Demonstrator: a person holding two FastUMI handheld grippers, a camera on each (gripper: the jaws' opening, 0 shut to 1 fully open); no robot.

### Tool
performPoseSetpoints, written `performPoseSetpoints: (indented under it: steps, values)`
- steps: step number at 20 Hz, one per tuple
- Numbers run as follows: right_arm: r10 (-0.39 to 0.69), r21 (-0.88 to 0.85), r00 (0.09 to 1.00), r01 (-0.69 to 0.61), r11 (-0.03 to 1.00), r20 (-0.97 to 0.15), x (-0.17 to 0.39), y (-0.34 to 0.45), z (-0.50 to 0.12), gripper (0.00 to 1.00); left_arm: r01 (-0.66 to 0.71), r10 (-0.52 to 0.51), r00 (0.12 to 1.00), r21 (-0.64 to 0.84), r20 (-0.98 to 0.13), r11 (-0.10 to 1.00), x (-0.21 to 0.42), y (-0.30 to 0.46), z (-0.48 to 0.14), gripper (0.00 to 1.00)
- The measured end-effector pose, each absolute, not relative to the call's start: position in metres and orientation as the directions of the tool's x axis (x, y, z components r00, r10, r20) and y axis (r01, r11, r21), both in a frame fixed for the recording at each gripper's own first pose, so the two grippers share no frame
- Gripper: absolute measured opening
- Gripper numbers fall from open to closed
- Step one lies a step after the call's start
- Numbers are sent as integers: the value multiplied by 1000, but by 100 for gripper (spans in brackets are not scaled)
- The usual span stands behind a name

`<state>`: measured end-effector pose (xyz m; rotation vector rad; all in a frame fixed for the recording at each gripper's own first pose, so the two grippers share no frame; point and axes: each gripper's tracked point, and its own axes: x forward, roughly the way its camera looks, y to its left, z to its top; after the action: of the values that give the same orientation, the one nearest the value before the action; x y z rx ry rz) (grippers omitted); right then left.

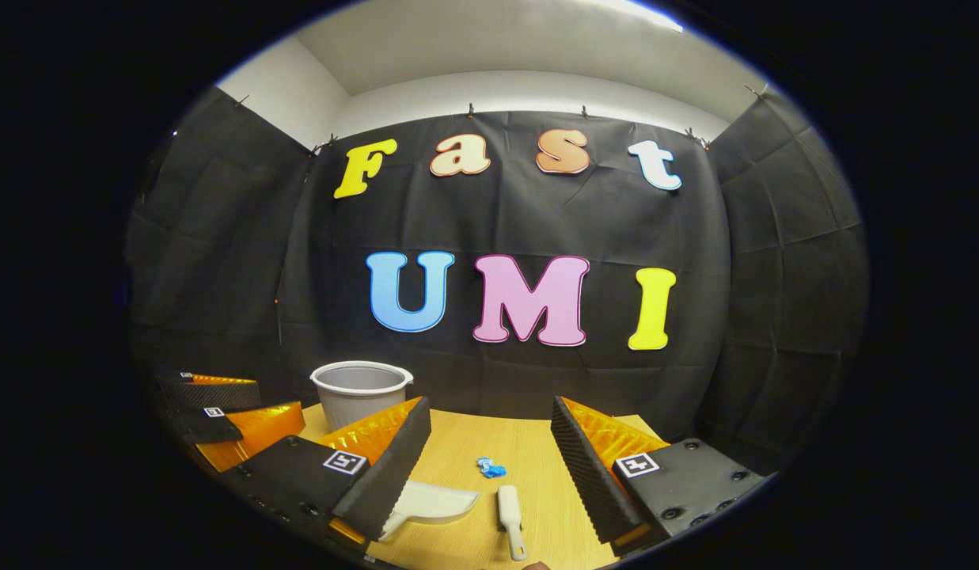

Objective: Pick up the small broom and dustpan from the desktop, sweep the trash into the dustpan with the broom, and then empty the trash into the garbage bin.

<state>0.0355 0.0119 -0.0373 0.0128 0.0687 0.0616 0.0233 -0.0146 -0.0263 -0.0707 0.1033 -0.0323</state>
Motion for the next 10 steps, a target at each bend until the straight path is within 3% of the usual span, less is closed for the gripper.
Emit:
performPoseSetpoints:
  steps: [10]
  values:
    - [90, 3, 992, -90, 996, -84, 63, 4, -48, 98, 0, -51, 968, -205, -246, 979, 61, -22, -60, 76]
